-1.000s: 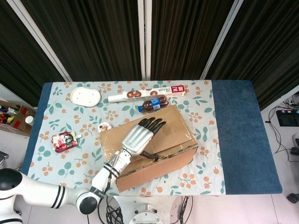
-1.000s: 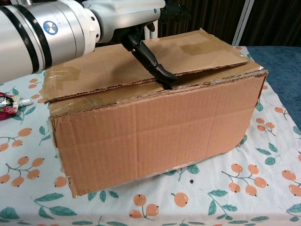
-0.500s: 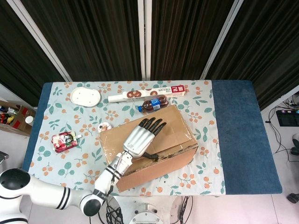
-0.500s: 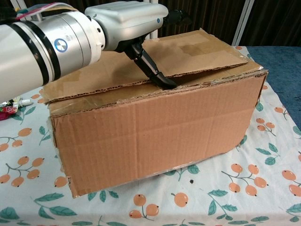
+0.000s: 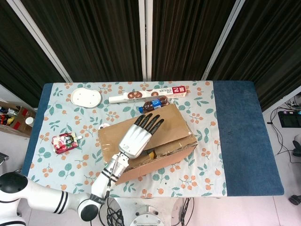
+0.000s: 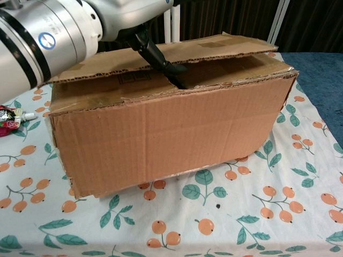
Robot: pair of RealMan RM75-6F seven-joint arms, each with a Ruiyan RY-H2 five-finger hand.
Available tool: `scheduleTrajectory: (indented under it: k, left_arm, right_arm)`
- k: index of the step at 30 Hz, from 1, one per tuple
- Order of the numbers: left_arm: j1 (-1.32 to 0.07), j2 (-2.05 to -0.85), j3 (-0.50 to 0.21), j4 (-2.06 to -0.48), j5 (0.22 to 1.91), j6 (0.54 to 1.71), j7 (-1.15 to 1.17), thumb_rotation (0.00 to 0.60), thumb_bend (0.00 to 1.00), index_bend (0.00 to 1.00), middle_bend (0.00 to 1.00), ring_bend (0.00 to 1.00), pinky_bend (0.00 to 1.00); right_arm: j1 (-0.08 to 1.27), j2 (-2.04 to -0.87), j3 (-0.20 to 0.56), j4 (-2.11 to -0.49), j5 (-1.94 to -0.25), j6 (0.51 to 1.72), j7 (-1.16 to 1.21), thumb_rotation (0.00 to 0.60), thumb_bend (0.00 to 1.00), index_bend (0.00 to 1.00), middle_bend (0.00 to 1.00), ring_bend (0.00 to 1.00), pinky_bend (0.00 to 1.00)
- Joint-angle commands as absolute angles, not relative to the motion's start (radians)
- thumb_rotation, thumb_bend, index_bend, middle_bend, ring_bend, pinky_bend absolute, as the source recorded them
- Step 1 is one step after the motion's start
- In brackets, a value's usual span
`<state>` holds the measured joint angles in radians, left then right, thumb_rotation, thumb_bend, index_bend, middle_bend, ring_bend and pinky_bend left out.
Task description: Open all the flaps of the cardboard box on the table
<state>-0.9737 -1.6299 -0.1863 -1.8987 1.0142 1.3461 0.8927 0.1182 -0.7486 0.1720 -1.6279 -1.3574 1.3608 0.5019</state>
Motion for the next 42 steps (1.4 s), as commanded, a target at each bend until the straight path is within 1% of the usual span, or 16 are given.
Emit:
scheduleTrajectory:
  k: [1,3,6,12,15,19,22,25,28,31,33,37,42]
  left_arm:
    - [-0.952,-1.625,-0.185,-1.91,1.053,1.403,0.939,0.565,0.25,0.01,0.05,0.07,0.16]
    - [-0.942,-1.626,-0.191,-1.914,1.057,1.423,0.946,0.588,0.25,0.01,0.05,0.07,0.17]
    - [-0.926,-1.618,-0.204,-1.917,1.068,1.448,0.95,0.597,0.25,0.01,0.05,0.07,0.17]
    - [-0.888,-1.573,-0.234,-1.913,1.109,1.504,0.945,0.6,0.25,0.01,0.05,0.07,0.17]
    - [-0.875,-1.548,-0.265,-1.891,1.111,1.513,0.921,0.6,0.25,0.0,0.05,0.07,0.17]
    - [-0.879,-1.523,-0.327,-1.813,1.079,1.484,0.873,0.6,0.25,0.0,0.05,0.07,0.17]
    - [-0.896,-1.515,-0.37,-1.732,1.027,1.433,0.845,0.6,0.24,0.0,0.04,0.07,0.17]
    - [-0.915,-1.507,-0.41,-1.658,0.98,1.384,0.819,0.6,0.18,0.0,0.04,0.07,0.17]
    - [-0.926,-1.492,-0.437,-1.603,0.938,1.35,0.809,0.6,0.15,0.0,0.04,0.07,0.17]
    - [-0.909,-1.456,-0.454,-1.618,0.9,1.33,0.774,0.6,0.1,0.0,0.04,0.07,0.17]
    - [-0.888,-1.426,-0.453,-1.648,0.892,1.325,0.75,0.6,0.07,0.0,0.04,0.07,0.17]
    - [-0.814,-1.332,-0.417,-1.737,0.908,1.316,0.682,0.6,0.01,0.0,0.05,0.07,0.17]
    - [-0.679,-1.189,-0.344,-1.855,0.958,1.279,0.5,0.6,0.0,0.0,0.05,0.07,0.17]
  right_arm:
    - [0.117,-0.747,0.173,-1.631,-1.358,1.364,0.501,0.6,0.16,0.0,0.0,0.0,0.0]
    - [0.116,-0.746,0.174,-1.634,-1.359,1.367,0.5,0.6,0.16,0.0,0.0,0.0,0.0]
    - [0.115,-0.744,0.175,-1.638,-1.36,1.371,0.498,0.6,0.16,0.0,0.0,0.0,0.0]
    - [0.115,-0.742,0.179,-1.643,-1.356,1.373,0.494,0.6,0.17,0.0,0.0,0.0,0.0]
    - [0.12,-0.74,0.181,-1.649,-1.359,1.369,0.488,0.6,0.17,0.0,0.0,0.0,0.0]
    - [0.123,-0.737,0.182,-1.664,-1.364,1.37,0.473,0.6,0.18,0.0,0.0,0.0,0.0]
    - [0.122,-0.73,0.184,-1.675,-1.363,1.377,0.463,0.6,0.18,0.0,0.0,0.0,0.0]
    - [0.118,-0.723,0.187,-1.683,-1.361,1.386,0.457,0.6,0.18,0.0,0.0,0.0,0.0]
    - [0.115,-0.716,0.185,-1.69,-1.361,1.387,0.452,0.6,0.18,0.0,0.0,0.0,0.0]
    - [0.115,-0.713,0.183,-1.691,-1.361,1.383,0.447,0.6,0.18,0.0,0.0,0.0,0.0]
    - [0.119,-0.715,0.184,-1.688,-1.361,1.378,0.448,0.6,0.18,0.0,0.0,0.0,0.0]
    - [0.134,-0.722,0.185,-1.689,-1.373,1.363,0.446,0.6,0.18,0.0,0.0,0.0,0.0]
    - [0.158,-0.729,0.186,-1.702,-1.397,1.348,0.426,0.6,0.18,0.0,0.0,0.0,0.0]
